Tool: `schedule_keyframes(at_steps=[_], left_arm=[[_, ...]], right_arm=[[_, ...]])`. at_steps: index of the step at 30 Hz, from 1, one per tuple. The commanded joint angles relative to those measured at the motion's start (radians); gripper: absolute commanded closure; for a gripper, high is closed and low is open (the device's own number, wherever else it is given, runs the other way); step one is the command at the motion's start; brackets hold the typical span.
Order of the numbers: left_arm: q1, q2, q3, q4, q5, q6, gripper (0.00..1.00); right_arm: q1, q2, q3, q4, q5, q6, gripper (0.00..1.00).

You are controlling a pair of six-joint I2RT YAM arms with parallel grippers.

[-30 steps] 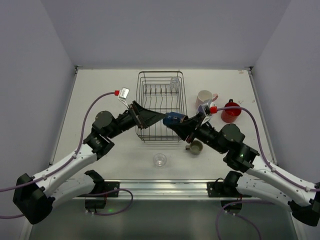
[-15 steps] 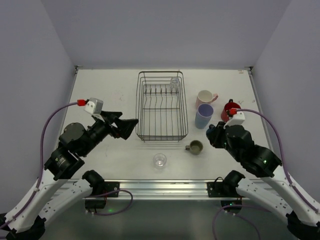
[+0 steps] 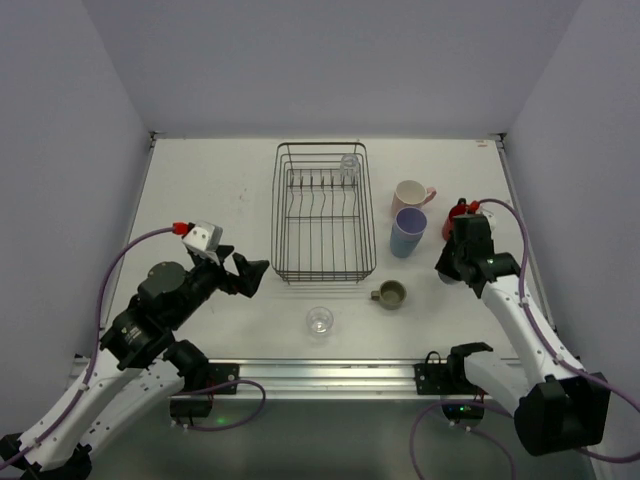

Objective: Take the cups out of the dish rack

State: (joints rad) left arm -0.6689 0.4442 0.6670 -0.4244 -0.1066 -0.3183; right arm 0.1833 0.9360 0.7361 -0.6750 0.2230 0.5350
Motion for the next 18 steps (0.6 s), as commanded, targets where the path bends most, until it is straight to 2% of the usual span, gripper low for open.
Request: schedule_keyframes(at_steps=[1, 7, 12, 15, 16, 18], left_arm=[[0.0, -0.035, -0.003, 0.036, 0.027, 0.045, 0.0], [0.018, -0.042, -0.003, 0.039, 0.05, 0.05, 0.0], [0.028, -0.052, -0.01, 0.045, 0.061, 0.048, 0.0], [0.032, -0.036, -0.009, 0.047, 0.067, 0.048, 0.0], [0.037, -0.032, -0.007, 0.047, 0.068, 0.048, 0.0], [0.04, -0.019, -0.006, 0.047, 0.077, 0.048, 0.0]], right_arm=[[-0.059, 0.076, 0.019, 0.169, -0.134, -0.058, 1.0], [-0.073, 0.259, 0.034, 0.235, -0.169, -0.053, 1.0], [-0.071, 0.322, 0.02, 0.264, -0.172, -0.035, 1.0], [-0.071, 0.325, 0.023, 0.264, -0.185, -0.024, 0.88], [-0.071, 0.327, 0.022, 0.262, -0.186, -0.023, 0.8], [-0.073, 0.336, 0.025, 0.258, -0.183, -0.023, 0.72]])
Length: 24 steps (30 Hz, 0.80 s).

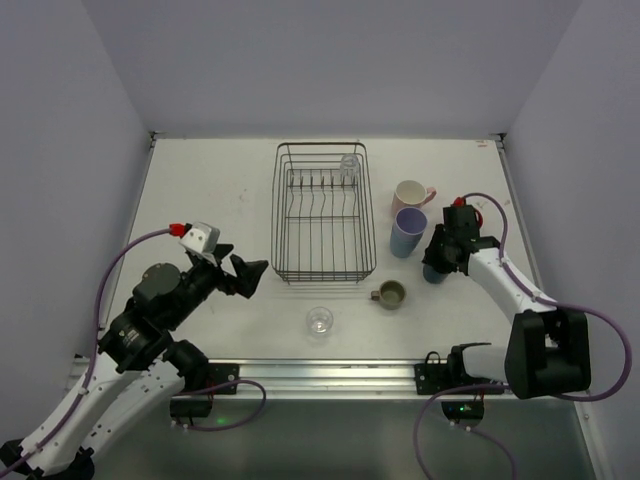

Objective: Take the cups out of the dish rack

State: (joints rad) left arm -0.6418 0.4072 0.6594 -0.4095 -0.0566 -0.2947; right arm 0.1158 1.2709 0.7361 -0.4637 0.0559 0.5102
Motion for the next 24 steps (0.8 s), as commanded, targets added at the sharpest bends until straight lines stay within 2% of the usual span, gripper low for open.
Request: schedule_keyframes(at_steps=[1, 2, 5, 11, 16, 19, 20, 24], left_arm=[[0.016, 0.021, 0.003, 0.032, 0.029, 0.025, 0.0], [0.016, 0.025, 0.003, 0.032, 0.029, 0.025, 0.0], [0.018, 0.038, 0.005, 0.038, 0.034, 0.02, 0.0], [0.019, 0.114, 0.046, 0.055, 0.052, 0.014, 0.0], [0.019, 0.246, 0.126, 0.1, 0.136, -0.023, 0.01], [0.016, 0.359, 0.192, 0.141, 0.15, -0.061, 0.02], [0.016, 0.393, 0.221, 0.161, 0.152, -0.073, 0.02], [0.01, 0.579, 0.325, 0.239, 0.115, -0.13, 0.05]], right_arm=[[-0.004, 0.002, 0.023, 0.046, -0.018, 0.001, 0.69], [-0.005, -0.004, 0.019, 0.048, -0.021, 0.001, 0.62], [-0.004, -0.027, 0.016, 0.05, -0.027, -0.006, 0.55], [-0.005, -0.188, 0.049, -0.003, -0.039, 0.007, 0.54], [-0.004, -0.451, 0.063, -0.013, -0.068, 0.019, 0.54], [-0.004, -0.618, 0.037, 0.019, -0.168, 0.014, 0.53], [-0.004, -0.655, 0.029, 0.046, -0.264, 0.011, 0.53], [-0.004, -0.8, 0.02, 0.074, -0.475, 0.039, 0.55]])
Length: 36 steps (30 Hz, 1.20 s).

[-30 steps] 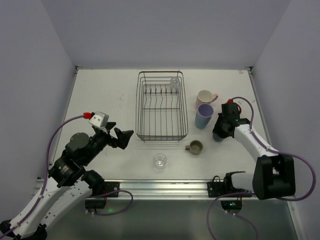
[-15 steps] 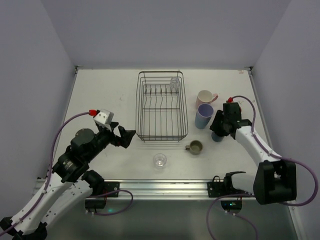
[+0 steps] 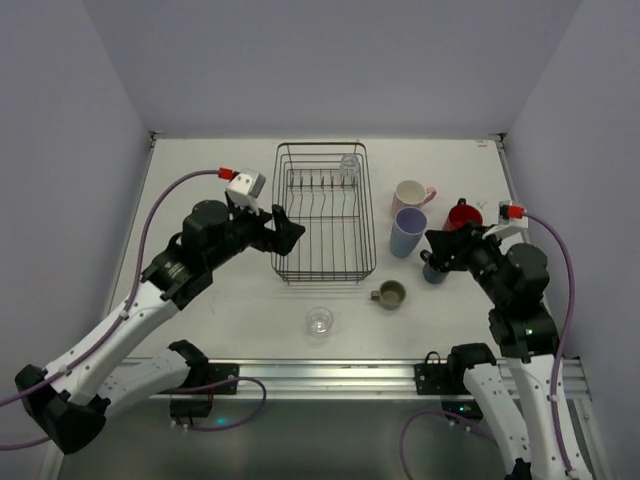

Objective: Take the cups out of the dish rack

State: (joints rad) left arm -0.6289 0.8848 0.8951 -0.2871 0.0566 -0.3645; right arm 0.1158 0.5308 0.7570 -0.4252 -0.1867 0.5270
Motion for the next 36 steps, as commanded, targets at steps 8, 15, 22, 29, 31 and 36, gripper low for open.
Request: schedule_keyframes(at_steps=[8, 15, 22, 29, 31, 36], left_arm=[[-0.005, 0.62, 0.415, 0.264, -0.093, 0.002, 0.06], [0.003, 1.011, 0.781, 0.241, -0.141, 0.116, 0.06], [0.023, 1.328, 1.141, 0.106, -0.19, 0.144, 0.07], [0.031, 1.408, 1.171, 0.117, -0.221, 0.136, 0.12], [0.031, 1.427, 1.174, 0.124, -0.231, 0.137, 0.16], [0.031, 1.477, 1.189, 0.147, -0.241, 0.137, 0.21]], right_arm=[[-0.004, -0.232, 0.091, -0.111, -0.342, -0.038, 0.68], [-0.002, -0.351, 0.035, -0.029, -0.464, 0.06, 0.67], [-0.004, -0.361, 0.031, -0.044, -0.447, 0.019, 0.67], [-0.002, -0.359, -0.011, -0.003, -0.476, 0.045, 0.67], [-0.004, -0.357, -0.022, 0.002, -0.481, 0.048, 0.67], [-0.004, -0.357, -0.025, -0.003, -0.474, 0.045, 0.67]])
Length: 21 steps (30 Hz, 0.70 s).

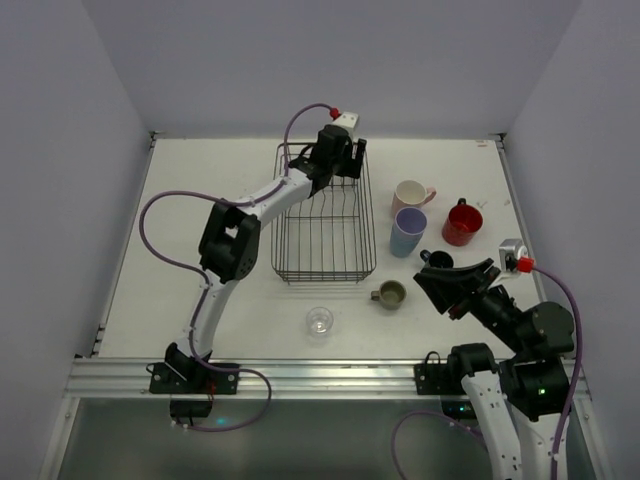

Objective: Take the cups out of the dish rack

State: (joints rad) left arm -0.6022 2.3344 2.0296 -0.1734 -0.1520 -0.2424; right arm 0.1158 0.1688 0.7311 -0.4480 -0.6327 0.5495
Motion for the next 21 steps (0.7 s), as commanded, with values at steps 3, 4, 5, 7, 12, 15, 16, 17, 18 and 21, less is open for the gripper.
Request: schedule_keyframes(at_steps=[3, 4, 5, 7, 12, 15, 16, 17, 18, 21], left_arm=[[0.004, 0.068, 0.098, 0.025, -0.026, 0.017, 0.23], [0.004, 0.075, 0.113, 0.025, -0.027, 0.018, 0.23], [0.004, 0.083, 0.121, 0.025, -0.027, 0.018, 0.23], [0.005, 0.106, 0.144, 0.029, -0.04, 0.028, 0.23], [0.005, 0.164, 0.21, 0.04, -0.08, 0.048, 0.27], [0.008, 0.183, 0.219, 0.071, -0.089, 0.054, 0.32], [0.012, 0.187, 0.225, 0.074, -0.087, 0.055, 0.33], [0.013, 0.2, 0.233, 0.074, -0.087, 0.055, 0.34], [0.015, 0.203, 0.241, 0.077, -0.084, 0.052, 0.37], [0.018, 0.191, 0.218, 0.098, -0.081, 0.051, 0.45]], right_arm=[[-0.004, 0.006, -0.002, 0.02, -0.027, 0.021, 0.67], [-0.004, 0.008, -0.002, 0.02, -0.025, 0.021, 0.67], [-0.004, 0.009, -0.004, 0.02, -0.028, 0.023, 0.67], [-0.004, 0.012, -0.009, 0.026, -0.032, 0.024, 0.67], [-0.002, 0.015, -0.021, 0.034, -0.044, 0.032, 0.67], [-0.004, 0.015, -0.022, 0.029, -0.042, 0.03, 0.67], [-0.004, 0.015, -0.024, 0.031, -0.042, 0.032, 0.67], [-0.004, 0.017, -0.027, 0.034, -0.045, 0.036, 0.67], [-0.004, 0.018, -0.035, 0.04, -0.056, 0.04, 0.67], [-0.004, 0.028, -0.048, 0.063, -0.073, 0.059, 0.67]])
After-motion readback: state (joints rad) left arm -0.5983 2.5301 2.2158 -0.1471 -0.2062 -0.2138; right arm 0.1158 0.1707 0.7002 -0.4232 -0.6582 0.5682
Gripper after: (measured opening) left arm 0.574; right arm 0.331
